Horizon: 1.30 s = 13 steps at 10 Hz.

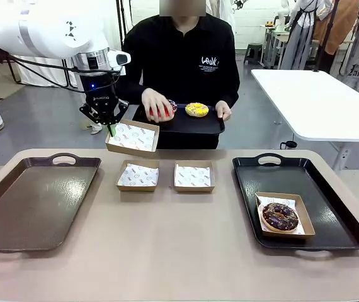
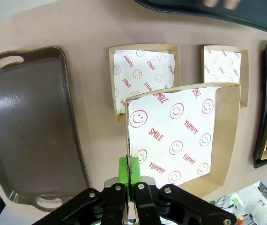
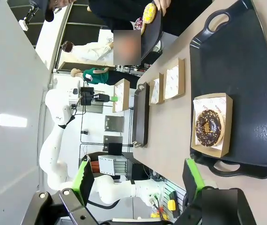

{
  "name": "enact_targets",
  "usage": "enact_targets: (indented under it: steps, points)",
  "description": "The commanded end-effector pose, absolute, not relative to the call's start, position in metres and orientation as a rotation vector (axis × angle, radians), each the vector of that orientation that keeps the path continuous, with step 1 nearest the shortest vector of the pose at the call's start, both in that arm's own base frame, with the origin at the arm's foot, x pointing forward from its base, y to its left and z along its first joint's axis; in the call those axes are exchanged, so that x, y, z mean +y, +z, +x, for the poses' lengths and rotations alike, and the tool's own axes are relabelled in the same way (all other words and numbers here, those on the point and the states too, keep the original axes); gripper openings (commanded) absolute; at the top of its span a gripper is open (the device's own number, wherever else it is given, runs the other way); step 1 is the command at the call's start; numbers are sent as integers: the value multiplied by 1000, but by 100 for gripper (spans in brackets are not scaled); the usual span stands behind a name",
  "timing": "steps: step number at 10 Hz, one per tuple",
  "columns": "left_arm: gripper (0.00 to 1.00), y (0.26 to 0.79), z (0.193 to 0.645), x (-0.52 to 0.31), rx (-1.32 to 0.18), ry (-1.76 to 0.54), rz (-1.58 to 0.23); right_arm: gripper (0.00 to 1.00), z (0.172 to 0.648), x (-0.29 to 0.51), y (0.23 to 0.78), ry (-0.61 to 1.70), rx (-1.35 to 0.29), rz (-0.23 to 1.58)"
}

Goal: Individually package the donuts and arrange them on the tray.
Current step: Place the picked Paper togo box on the Handle tray while simultaneously picking up another Paper togo box from the table with the other hand.

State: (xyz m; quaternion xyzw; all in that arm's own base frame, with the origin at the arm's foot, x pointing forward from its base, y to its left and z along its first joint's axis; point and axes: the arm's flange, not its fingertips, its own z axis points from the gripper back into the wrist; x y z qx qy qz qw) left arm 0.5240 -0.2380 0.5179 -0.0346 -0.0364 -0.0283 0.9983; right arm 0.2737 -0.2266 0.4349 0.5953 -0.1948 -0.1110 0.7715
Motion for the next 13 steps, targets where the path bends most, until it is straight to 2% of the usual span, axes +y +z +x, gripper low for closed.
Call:
enact_targets:
  steps: [1,13]
  points:
    - [0,519,519,-235,-82,-54,-68,100,276,-229,438,-242,-436,1304]
    - [0,519,519,-235,-82,-54,-68,100,276,-229,438,-242,-436,1304]
